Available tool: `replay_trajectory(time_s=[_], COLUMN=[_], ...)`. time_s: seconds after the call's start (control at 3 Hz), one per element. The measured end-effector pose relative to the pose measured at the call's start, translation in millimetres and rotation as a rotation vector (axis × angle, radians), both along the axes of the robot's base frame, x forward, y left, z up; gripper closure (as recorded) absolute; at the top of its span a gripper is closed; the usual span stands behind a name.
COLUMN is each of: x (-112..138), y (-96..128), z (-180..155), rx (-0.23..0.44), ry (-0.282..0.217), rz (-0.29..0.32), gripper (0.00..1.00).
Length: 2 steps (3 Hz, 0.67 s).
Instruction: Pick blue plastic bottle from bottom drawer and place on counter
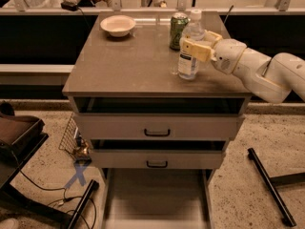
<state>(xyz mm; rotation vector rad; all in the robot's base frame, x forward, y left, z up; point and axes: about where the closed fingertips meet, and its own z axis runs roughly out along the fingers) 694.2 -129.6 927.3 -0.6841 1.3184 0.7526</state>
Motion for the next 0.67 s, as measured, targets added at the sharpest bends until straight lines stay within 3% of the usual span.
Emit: replay_trajectory(time_s=[0.33,0.67], x=[0.1,0.1], y=[2.8,4.7], z=[0.9,1.5], rx=[0.001,0.001], ry=[-0.001,-0.002], rz=[0.004,0.007], gripper=[0.05,0.0])
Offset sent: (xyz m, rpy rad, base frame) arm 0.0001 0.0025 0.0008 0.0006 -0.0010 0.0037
